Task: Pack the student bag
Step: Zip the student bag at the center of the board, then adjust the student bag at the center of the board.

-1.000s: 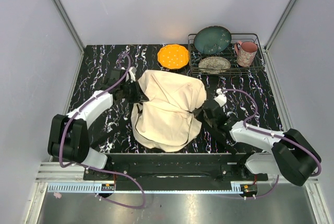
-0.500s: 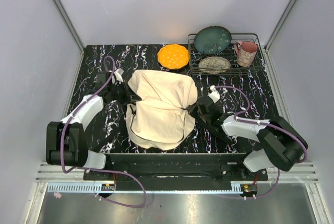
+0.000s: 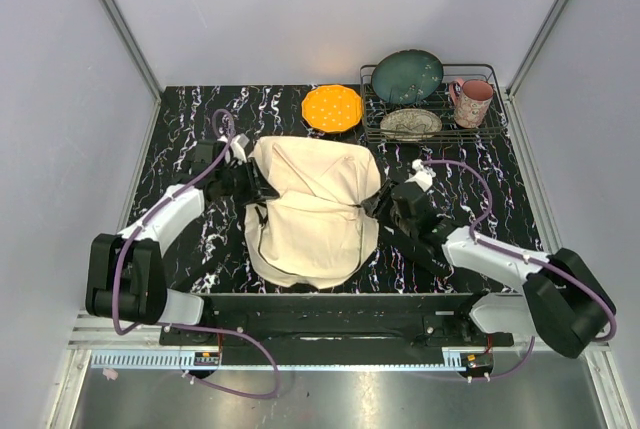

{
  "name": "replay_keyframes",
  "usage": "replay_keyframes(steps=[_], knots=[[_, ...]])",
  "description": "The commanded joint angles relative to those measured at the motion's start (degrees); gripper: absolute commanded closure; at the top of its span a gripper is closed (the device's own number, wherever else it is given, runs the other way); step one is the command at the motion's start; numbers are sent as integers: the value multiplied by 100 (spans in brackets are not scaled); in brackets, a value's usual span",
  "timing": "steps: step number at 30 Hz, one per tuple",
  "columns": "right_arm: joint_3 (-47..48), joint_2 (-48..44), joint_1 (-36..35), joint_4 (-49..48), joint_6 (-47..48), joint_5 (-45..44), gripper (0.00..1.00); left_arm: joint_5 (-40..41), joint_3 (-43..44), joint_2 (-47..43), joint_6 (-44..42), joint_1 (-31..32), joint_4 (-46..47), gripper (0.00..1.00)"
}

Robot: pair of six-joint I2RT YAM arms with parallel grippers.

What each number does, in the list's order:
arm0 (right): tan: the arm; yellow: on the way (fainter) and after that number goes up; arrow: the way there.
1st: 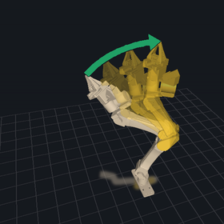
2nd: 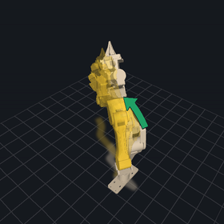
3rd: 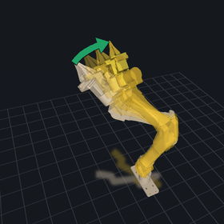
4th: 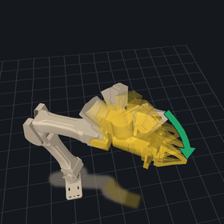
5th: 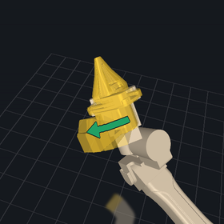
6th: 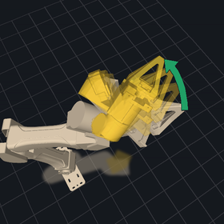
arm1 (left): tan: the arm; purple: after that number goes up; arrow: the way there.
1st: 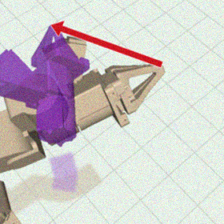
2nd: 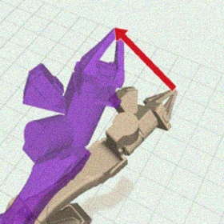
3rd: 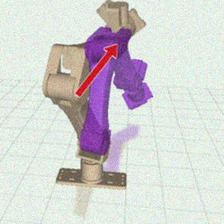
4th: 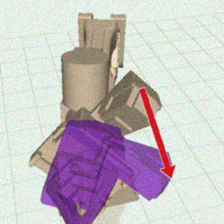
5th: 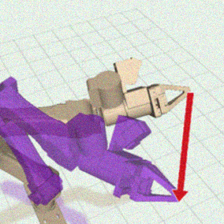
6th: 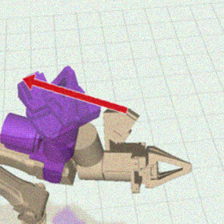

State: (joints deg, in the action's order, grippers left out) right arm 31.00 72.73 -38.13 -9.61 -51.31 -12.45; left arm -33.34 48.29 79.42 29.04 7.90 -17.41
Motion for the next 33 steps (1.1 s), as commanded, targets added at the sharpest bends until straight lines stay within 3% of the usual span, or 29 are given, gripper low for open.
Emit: replay_keyframes(steps=[1,3,7,8,9,12,17,20,22,24,29,30,33], knots=[[142,-417,104,626,306,-135,40,239,110,-277,-302,404,-192,57],[169,-601,157,897,175,-257,33,258,110,-330,-337,510,-219,44],[90,-1058,174,934,-98,-285,33,292,145,-199,-390,791,-324,44],[64,-1146,174,917,-142,-250,36,546,171,-172,-373,853,-368,44],[38,-1225,174,777,-169,-136,45,626,189,-146,-355,914,-377,44],[247,-973,174,679,-160,136,63,531,146,-58,-223,1003,-246,44],[696,143,192,619,-107,208,68,513,198,-14,-179,1064,-184,44],[995,838,271,285,85,339,66,539,145,-75,-196,1073,-210,44],[1179,1234,315,-426,480,1057,64,557,93,-93,-205,1064,-228,43],[1573,1480,306,-490,840,1514,62,636,58,-93,-232,1064,-272,42],[1707,1192,148,-366,1491,1271,66,645,57,-23,-241,1073,-298,41],[1594,1078,148,-610,1745,1393,74,636,84,21,-241,1064,-289,40],[1531,1199,157,-1034,2149,2103,73,584,197,126,-249,1073,-254,40]])
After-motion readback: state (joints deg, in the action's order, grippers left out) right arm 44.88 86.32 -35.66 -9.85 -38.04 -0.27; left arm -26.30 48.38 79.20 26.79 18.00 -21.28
